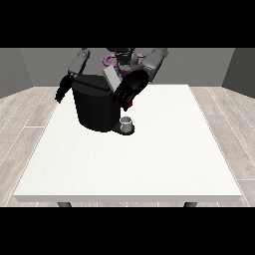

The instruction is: Insert the coffee pod into the coffee machine and close the lid

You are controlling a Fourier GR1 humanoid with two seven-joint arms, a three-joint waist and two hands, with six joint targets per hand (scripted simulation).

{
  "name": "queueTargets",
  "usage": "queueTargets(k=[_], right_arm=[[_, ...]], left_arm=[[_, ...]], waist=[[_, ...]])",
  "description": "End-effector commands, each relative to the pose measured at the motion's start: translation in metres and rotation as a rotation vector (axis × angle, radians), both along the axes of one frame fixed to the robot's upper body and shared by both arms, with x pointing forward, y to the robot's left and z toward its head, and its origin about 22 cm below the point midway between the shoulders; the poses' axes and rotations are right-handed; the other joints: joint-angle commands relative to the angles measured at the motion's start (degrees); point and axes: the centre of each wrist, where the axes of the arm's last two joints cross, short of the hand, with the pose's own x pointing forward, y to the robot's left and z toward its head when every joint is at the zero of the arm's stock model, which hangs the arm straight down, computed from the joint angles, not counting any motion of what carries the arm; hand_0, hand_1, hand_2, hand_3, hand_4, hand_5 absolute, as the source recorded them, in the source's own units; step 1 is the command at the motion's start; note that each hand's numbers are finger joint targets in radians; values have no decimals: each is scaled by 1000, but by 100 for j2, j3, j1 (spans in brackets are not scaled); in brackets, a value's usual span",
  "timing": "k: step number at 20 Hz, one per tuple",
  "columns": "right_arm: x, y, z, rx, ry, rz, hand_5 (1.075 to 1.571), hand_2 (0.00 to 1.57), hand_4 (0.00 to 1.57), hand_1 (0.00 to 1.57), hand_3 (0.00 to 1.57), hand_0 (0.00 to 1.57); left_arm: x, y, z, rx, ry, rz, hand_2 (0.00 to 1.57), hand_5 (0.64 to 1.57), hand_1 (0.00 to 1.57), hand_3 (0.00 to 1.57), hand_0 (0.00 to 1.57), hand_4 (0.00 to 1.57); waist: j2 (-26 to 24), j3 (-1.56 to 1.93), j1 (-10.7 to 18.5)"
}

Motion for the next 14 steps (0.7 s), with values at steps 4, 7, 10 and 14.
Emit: queueTargets(k=[4, 7, 10, 14], right_arm=[[-4, -17, -23, 8, 60, -29, 1571, 0, 0, 0, 0, 0], [-8, -8, -25, 35, 106, -26, 1571, 0, 90, 0, 0, 0], [-7, -40, -41, 20, 114, -86, 1571, 0, 144, 0, 0, 0], [-32, -81, -87, 66, 222, -160, 1571, 0, 0, 0, 0, 0]], left_arm=[[5, -14, -31, 5, 59, -12, 432, 1571, 0, 326, 0, 0], [5, 4, -31, -10, 107, 24, 299, 1571, 0, 199, 0, 0], [2, 4, -23, -34, 97, 6, 0, 1571, 0, 60, 0, 0], [3, -32, -100, -43, 241, -57, 0, 1571, 0, 0, 0, 0]], waist=[[-262, -15, 214], [-558, -18, 242], [-612, -15, 620], [-1295, -13, 1076]])
